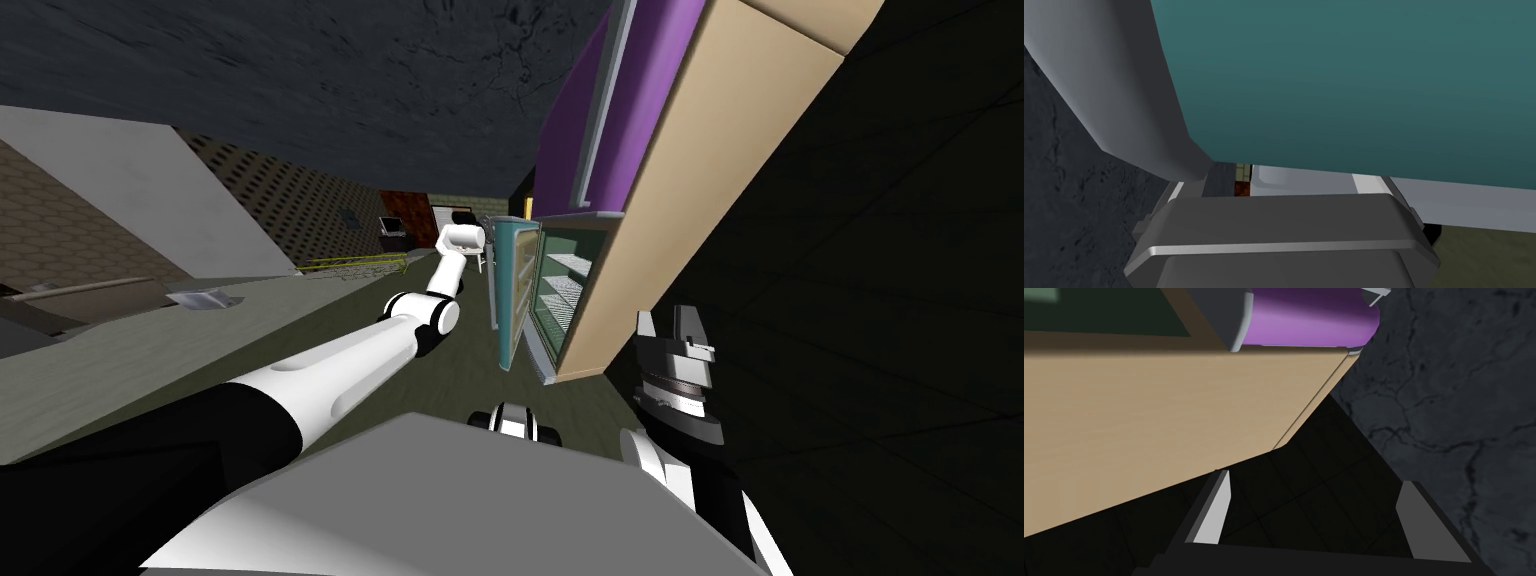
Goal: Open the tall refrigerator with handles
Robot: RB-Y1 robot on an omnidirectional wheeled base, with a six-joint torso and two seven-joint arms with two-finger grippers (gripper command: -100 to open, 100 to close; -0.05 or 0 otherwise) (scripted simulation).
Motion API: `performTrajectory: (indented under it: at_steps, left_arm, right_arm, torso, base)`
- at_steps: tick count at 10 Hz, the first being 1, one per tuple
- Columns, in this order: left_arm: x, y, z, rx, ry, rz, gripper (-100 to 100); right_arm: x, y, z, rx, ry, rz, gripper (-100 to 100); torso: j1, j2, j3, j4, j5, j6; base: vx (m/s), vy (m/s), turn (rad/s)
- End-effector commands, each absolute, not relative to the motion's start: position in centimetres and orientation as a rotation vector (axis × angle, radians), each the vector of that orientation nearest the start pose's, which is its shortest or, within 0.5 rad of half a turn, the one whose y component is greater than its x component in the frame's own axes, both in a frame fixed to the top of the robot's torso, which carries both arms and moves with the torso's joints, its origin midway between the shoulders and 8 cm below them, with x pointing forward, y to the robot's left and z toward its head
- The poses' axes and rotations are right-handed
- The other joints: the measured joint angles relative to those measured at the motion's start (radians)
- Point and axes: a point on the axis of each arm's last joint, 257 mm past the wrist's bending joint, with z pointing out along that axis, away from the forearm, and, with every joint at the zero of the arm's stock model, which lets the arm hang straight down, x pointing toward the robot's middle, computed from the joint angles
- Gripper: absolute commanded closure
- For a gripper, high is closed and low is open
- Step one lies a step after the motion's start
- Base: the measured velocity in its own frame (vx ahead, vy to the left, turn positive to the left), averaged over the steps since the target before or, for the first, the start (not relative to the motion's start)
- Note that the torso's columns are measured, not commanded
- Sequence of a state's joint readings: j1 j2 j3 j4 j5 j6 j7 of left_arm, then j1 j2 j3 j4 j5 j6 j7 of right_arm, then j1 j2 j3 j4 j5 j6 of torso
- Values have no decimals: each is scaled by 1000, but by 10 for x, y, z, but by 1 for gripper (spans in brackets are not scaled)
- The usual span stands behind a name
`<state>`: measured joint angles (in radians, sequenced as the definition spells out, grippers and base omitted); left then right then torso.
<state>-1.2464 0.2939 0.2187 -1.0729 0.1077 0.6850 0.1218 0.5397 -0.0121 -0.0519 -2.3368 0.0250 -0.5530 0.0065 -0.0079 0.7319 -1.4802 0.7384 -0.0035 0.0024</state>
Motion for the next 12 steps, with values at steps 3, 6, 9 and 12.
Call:
performTrajectory:
  at_steps: [3, 6, 9, 12]
  left_arm:
    - [736, 185, 184, -1192, 1202, -1363, 100]
    - [733, 160, 185, -1172, 1237, -1403, 100]
    - [729, 135, 186, -1150, 1271, -1443, 100]
    - [724, 121, 184, -1144, 1291, -1466, 100]
  right_arm:
    - [318, -289, 48, 560, 588, 1233, 0]
    - [318, -289, 47, 560, 589, 1232, 0]
    - [318, -289, 47, 560, 589, 1232, 0]
    - [318, -289, 47, 560, 589, 1233, 0]
  torso:
    - [10, -3, -2, -1, 2, 1]
    - [7, -7, -6, -1, 1, 1]
    - [1, -5, -4, -2, 0, -2]
    - [1, 1, 1, -2, 1, -3]
  base:
    - [31, 149, -40]
    - [102, 375, -109]
    - [97, 419, -104]
    - [63, 277, -88]
